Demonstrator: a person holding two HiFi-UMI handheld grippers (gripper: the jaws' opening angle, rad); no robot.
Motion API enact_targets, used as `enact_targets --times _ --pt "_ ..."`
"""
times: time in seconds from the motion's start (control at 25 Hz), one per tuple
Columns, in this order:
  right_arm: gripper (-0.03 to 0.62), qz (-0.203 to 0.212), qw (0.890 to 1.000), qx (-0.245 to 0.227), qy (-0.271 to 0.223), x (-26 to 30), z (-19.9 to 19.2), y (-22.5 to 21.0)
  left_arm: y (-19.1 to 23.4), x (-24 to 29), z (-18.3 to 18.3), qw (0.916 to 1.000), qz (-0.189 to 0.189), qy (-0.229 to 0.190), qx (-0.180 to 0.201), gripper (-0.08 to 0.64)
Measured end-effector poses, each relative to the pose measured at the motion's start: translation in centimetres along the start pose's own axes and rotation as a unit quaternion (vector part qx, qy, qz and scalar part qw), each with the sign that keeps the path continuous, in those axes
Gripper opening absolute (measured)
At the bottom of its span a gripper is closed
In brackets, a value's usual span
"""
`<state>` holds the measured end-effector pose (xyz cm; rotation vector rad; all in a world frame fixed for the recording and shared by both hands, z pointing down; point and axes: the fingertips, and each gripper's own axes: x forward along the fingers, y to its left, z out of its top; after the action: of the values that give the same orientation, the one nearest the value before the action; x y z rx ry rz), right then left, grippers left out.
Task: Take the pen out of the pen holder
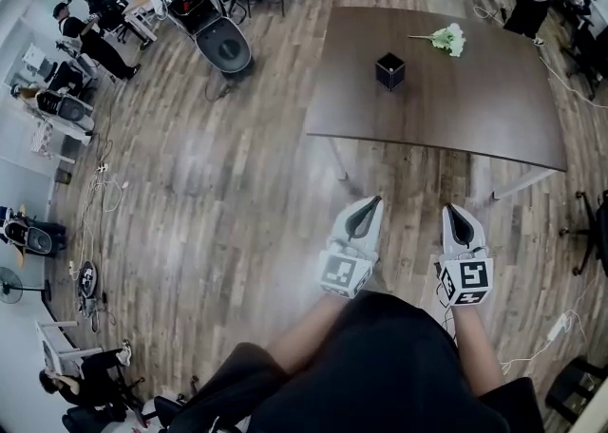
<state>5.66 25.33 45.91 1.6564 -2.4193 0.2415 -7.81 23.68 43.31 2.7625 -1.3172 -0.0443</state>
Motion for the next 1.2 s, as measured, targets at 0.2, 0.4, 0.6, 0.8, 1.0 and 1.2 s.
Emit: enact_targets --times 0.2,0.4,0.6,0.8,1.0,1.2 --pt "0.002 -0.003 1.000 -0.005 0.005 7.5 1.6 0.7 7.1 2.8 0.0 1.0000 0.005 0.002 -0.002 0.002" --pt "0.002 -0.022 1.000 0.007 0.009 14.6 2.8 0.5 14.2 5.6 -0.4 0.9999 0.012 0.005 -0.009 0.002" --pt "0.002 -0.025 1.000 0.008 0.013 19.0 3.4 0.9 18.4 6.9 -0.6 0.9997 0.006 -0.002 -0.024 0.002" --pt "0.002 -0.025 0.999 0.000 0.029 20.9 3.8 0.8 20.2 7.2 -2.2 0.9996 0.013 0.012 -0.024 0.002" --pt "0.002 -0.010 0.999 -0.005 0.037 23.1 3.5 0.9 21.3 8.4 -0.9 0.9993 0.015 0.002 -0.035 0.002" --pt "0.002 0.000 0.999 0.005 0.032 25.1 2.9 -0.2 22.1 10.0 -2.6 0.9992 0.023 0.019 -0.026 0.002"
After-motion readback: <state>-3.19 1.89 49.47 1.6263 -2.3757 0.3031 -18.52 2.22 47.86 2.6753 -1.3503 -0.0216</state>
